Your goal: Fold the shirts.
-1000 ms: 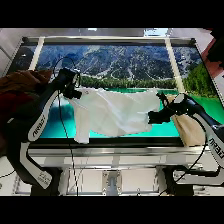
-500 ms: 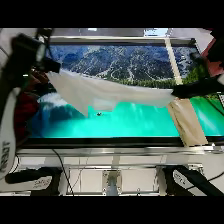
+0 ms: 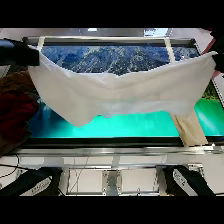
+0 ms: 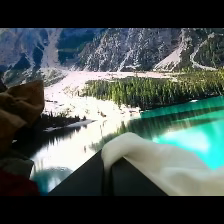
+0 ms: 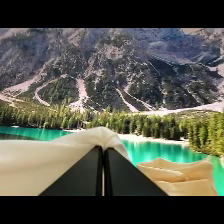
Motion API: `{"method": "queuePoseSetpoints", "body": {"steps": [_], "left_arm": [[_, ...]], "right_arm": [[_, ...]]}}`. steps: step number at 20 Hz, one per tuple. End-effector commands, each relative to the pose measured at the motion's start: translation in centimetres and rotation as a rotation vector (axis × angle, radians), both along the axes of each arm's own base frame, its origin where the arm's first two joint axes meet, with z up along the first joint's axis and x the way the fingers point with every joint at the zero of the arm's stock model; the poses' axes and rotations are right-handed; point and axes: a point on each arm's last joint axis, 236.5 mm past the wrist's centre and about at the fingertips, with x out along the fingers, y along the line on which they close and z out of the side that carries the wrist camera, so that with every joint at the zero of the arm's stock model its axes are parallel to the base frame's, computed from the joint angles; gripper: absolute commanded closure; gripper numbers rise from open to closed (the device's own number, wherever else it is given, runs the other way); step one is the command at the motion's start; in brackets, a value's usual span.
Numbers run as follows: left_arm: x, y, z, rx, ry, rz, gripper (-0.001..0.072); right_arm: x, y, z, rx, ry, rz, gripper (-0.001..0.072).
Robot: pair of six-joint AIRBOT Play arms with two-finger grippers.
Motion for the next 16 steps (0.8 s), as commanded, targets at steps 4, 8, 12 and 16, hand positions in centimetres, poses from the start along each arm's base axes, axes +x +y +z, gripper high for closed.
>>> {"method": "queuePoseSetpoints", "body": {"steps": [4,8,12,16], "left_arm": [[8.1,2.7,-17.1,0.235,0.293,0.116,0.0694],[16.5,2.8,-25.2,0.054,0.209,0.248,0.0693],[21.5,0.6,-24.7,-0.069,0.017,0.199,0.0689],[22.3,1.4,-19.9,-0.054,-0.040,0.228,0.0067]], "right_arm": [[9.6,-0.2,-17.2,0.189,0.383,0.013,0.0679],[13.8,-1.1,-28.8,0.287,0.561,-0.085,0.0679],[19.6,0.0,-31.5,0.330,0.414,-0.130,0.0669],[22.4,1.4,-29.2,0.324,0.279,-0.125,0.0311]]}}
